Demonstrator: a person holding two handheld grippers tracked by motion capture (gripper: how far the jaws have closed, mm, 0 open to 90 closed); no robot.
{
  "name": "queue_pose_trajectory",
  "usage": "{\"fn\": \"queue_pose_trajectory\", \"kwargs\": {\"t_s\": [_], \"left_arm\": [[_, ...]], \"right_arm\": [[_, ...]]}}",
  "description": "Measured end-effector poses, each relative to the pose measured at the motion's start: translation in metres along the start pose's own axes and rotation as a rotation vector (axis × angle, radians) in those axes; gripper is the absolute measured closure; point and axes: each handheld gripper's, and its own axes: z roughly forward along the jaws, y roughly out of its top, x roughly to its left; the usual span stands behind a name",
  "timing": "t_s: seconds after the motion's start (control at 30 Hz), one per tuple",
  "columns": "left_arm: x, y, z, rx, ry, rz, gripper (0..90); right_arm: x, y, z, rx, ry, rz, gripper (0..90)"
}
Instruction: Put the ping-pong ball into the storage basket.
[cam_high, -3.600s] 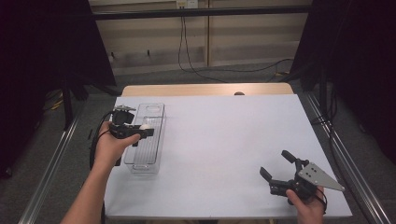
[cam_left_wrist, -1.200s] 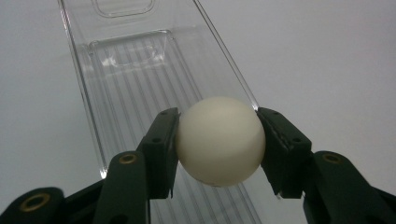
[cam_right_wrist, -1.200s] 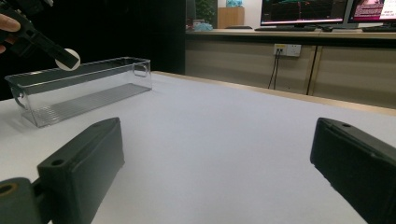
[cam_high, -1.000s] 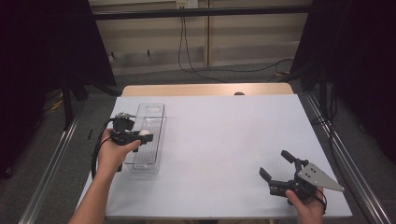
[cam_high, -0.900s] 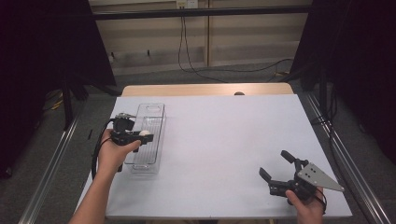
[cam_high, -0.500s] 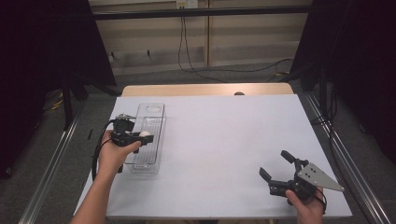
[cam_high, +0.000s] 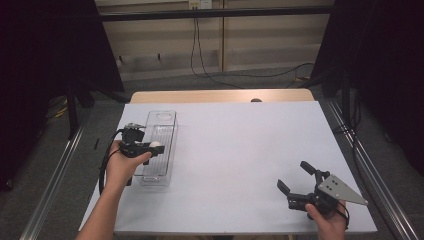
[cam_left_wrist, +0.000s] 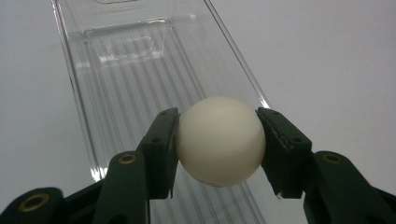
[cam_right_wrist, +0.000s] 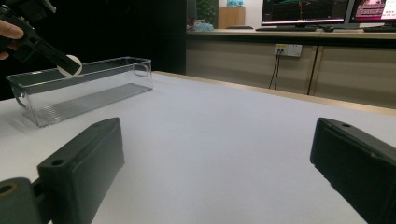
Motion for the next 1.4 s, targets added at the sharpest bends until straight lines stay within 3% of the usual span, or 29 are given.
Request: {"fn": "queue_pose_trajectory", "kwargs": {"t_s": [0.83,1.07,1.13,1.2,1.23,1.33,1.37,1.4], "left_arm": [[0.0015,-0.0028,0.0049,0.006,0.008,-0.002,47.9],[0.0003,-0.0027,0.0039,-0.006,-0.001,-0.008,45.1],[0.0012,-0.0029,0.0029,-0.011,0.002,0.008,43.5],[0.0003,-0.0035,0.0018,-0.030,-0.001,-0.008,41.7],[0.0010,-0.0035,-0.0003,-0.020,-0.008,0.005,41.4],[-0.0001,-0.0047,-0.0029,-0.064,-0.005,-0.005,39.3],[0.0012,-0.0054,-0.0045,-0.058,-0.001,0.011,38.2],[0.0007,-0.0066,-0.0043,-0.073,-0.007,-0.015,37.1]], "right_arm": [[0.0014,0.0003,0.0008,0.000,0.002,0.005,2.4],[0.0009,0.0003,0.0008,0.000,0.005,-0.001,2.4],[0.0009,0.0002,0.0008,0.002,0.006,-0.001,2.4],[0.0010,0.0001,0.0009,0.002,0.006,0.000,2.4],[0.0010,0.0002,0.0008,0.002,0.006,0.000,2.4],[0.0010,0.0003,0.0006,0.000,0.007,0.000,2.4],[0.0007,0.0004,0.0004,0.001,0.010,-0.001,2.4],[0.0008,0.0004,0.0004,0.000,0.013,0.001,2.4]]}}
